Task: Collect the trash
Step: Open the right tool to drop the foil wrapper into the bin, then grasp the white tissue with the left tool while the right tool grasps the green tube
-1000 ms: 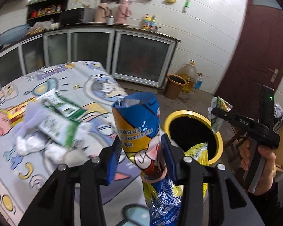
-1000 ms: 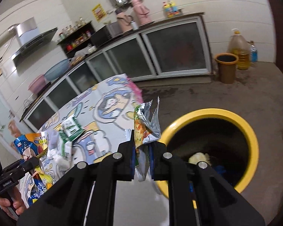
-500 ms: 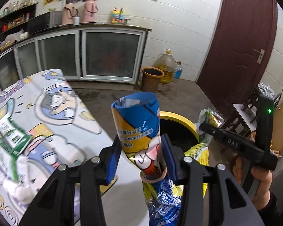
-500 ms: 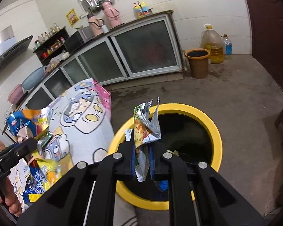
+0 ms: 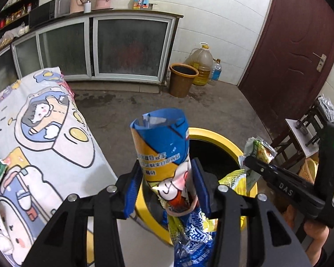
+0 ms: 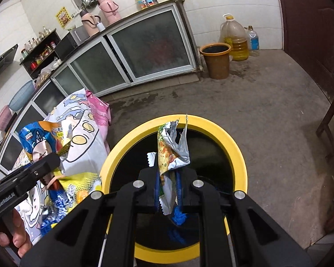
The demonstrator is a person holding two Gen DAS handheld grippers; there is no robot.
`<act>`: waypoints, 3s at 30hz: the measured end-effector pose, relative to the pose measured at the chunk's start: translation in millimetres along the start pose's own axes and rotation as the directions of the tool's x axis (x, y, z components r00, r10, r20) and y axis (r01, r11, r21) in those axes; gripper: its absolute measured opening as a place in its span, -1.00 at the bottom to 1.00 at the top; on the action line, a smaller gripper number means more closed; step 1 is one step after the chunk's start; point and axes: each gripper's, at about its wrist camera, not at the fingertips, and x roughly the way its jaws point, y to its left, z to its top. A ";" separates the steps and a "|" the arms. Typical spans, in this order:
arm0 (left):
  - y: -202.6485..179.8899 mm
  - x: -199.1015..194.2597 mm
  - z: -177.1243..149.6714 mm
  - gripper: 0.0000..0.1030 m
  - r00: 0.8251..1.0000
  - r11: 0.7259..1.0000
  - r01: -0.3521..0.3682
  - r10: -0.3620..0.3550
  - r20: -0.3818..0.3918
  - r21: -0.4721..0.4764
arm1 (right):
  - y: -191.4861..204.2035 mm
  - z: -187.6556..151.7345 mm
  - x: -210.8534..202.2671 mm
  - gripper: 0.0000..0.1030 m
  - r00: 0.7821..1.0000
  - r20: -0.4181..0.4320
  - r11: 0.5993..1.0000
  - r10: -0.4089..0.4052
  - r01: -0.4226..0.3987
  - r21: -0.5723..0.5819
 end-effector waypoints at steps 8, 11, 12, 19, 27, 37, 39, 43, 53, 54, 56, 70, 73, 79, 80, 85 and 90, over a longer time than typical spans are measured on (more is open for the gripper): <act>-2.9 1.2 -0.1 0.48 0.999 0.999 -0.039 0.039 0.017 -0.012 | -16.8 5.3 7.3 -0.33 0.999 -0.028 0.998 -0.028 0.029 0.056; 4.2 -4.9 -1.9 0.76 1.000 0.999 -0.004 0.004 0.010 -0.032 | -22.9 3.3 4.3 -0.29 0.999 -0.026 0.997 -0.040 0.041 0.071; 7.7 -9.4 -3.0 0.76 1.000 0.999 -0.003 0.004 0.024 -0.039 | -25.6 1.7 1.3 -0.27 0.999 -0.024 0.996 -0.038 0.039 0.081; 52.1 -50.2 -13.4 0.79 0.997 0.998 -0.024 0.029 0.073 -0.066 | -19.3 -13.2 -24.3 -0.14 0.999 0.004 0.998 0.039 -0.039 0.058; 157.6 -141.6 -48.7 0.84 0.978 0.986 -0.115 0.134 0.160 -0.123 | 71.6 -28.8 -53.4 0.05 0.969 0.008 0.960 0.247 -0.244 -0.135; 307.3 -255.9 -143.1 0.84 0.915 0.918 -0.347 0.376 0.148 -0.192 | 245.6 -72.3 -36.8 0.42 0.851 -0.222 0.757 0.476 -0.525 -0.389; 328.3 -267.8 -159.7 0.84 0.909 0.903 -0.365 0.398 0.126 -0.224 | 269.5 -80.2 -30.0 0.42 0.845 -0.247 0.734 0.474 -0.534 -0.419; 347.5 -274.9 -182.7 0.84 0.899 0.890 -0.392 0.425 0.109 -0.235 | 315.5 -96.3 -11.3 0.41 0.830 -0.307 0.691 0.466 -0.558 -0.460; 362.5 -236.8 -179.6 0.84 0.930 0.917 -0.336 0.359 0.077 -0.216 | 348.8 -106.7 27.3 0.41 0.835 -0.358 0.691 0.418 -0.549 -0.471; 363.7 -230.4 -175.5 0.84 0.936 0.921 -0.322 0.344 0.071 -0.218 | 351.2 -105.8 30.7 0.41 0.837 -0.359 0.693 0.414 -0.545 -0.472; 362.9 -223.1 -171.7 0.84 0.946 0.930 -0.297 0.318 0.068 -0.219 | 355.1 -104.1 34.6 0.41 0.836 -0.363 0.694 0.412 -0.546 -0.469; 385.1 -168.4 -152.2 0.84 0.980 0.939 -0.197 0.199 -0.023 -0.280 | 369.3 -92.9 70.0 0.39 0.800 -0.432 0.710 0.417 -0.583 -0.395; 393.5 -158.1 -148.1 0.84 0.986 0.936 -0.165 0.159 -0.043 -0.312 | 374.4 -89.7 81.8 0.39 0.786 -0.456 0.714 0.417 -0.594 -0.371; 394.5 -142.3 -138.8 0.84 0.988 0.941 -0.156 0.149 -0.046 -0.300 | 381.9 -89.8 102.1 0.32 0.742 -0.517 0.710 0.426 -0.629 -0.317; 394.4 -140.4 -137.7 0.81 0.987 0.940 -0.158 0.153 -0.041 -0.303 | 383.3 -91.0 104.4 0.28 0.737 -0.525 0.709 0.427 -0.633 -0.311; 393.6 -137.9 -133.7 0.12 0.990 0.942 -0.137 0.139 -0.018 -0.307 | 385.1 -93.5 109.1 -0.10 0.705 -0.555 0.697 0.442 -0.659 -0.282; 380.8 -143.7 -135.6 -0.04 0.983 0.947 -0.177 0.181 -0.013 -0.267 | 389.5 -95.6 90.0 -0.34 0.702 -0.545 0.654 0.457 -0.681 -0.329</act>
